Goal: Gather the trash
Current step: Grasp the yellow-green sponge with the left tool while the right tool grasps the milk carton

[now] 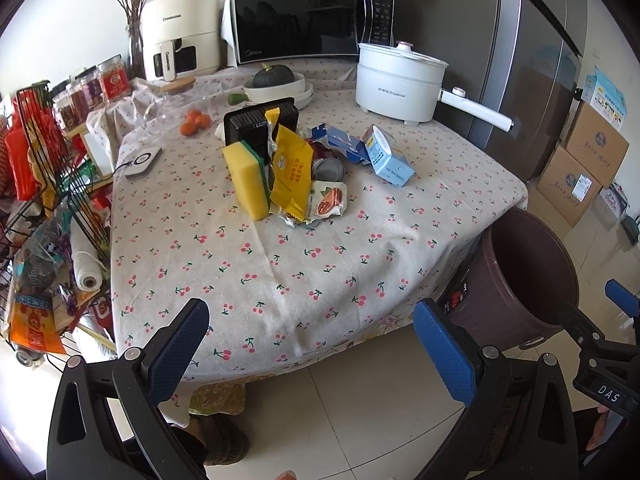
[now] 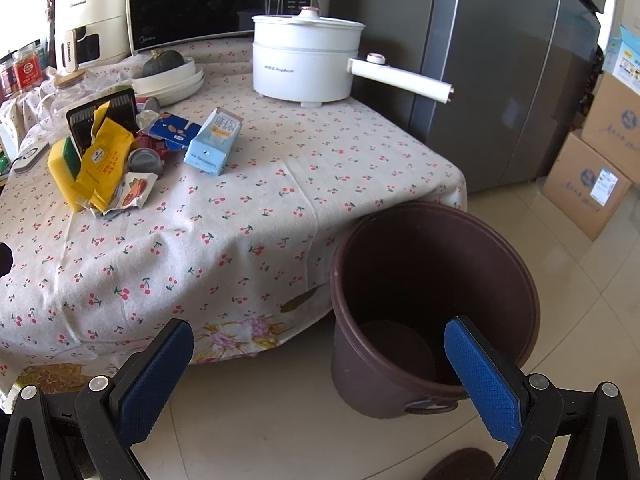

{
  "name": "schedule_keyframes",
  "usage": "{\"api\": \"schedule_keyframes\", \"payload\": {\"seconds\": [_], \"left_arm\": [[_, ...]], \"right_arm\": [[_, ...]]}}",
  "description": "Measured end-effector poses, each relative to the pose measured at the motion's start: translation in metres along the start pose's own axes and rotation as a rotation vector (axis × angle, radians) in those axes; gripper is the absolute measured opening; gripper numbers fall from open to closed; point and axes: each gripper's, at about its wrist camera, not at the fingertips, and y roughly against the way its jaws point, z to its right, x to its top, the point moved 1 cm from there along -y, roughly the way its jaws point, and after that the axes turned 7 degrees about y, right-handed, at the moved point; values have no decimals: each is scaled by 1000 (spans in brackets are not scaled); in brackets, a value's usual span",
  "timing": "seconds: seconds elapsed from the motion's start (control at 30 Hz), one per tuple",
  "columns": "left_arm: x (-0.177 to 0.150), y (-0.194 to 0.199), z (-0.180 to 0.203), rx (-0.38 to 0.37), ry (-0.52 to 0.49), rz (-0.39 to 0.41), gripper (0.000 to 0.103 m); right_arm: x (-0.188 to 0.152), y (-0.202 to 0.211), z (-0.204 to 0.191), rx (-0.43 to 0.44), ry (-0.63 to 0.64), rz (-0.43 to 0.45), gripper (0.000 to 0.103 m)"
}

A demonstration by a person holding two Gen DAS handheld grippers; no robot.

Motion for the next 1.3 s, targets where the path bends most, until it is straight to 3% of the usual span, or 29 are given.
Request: {"api": "schedule_keyframes", "payload": {"seconds": [0.27,0.53,0.73,0.93,1.03,1.17,1.3], "left_arm": [[23,-12,-10,-19,14,-46,103],[70,-28,-21,15,17,-84,103],[112,-57,-56,-38,138,-157,103],[122,-110,-77,-56,205,-168,102],[129,-142,-78,-49,196,-201,96],[137,-163,-80,-38,211,-180,92],[141,-177,-80,-22,233,-186,70]], "right_arm": [[38,8,6,-1,9,26,103],[90,-4,5,107,22,17,103],[130,-35,0,160,-2,-46,103],[143,-76,-4,201,-28,-106,103],[138,-101,-6,205,-28,-174,103],[144,-121,-7,199,-36,-204,103],[152,-133,-14,191,-25,-196,103]]}}
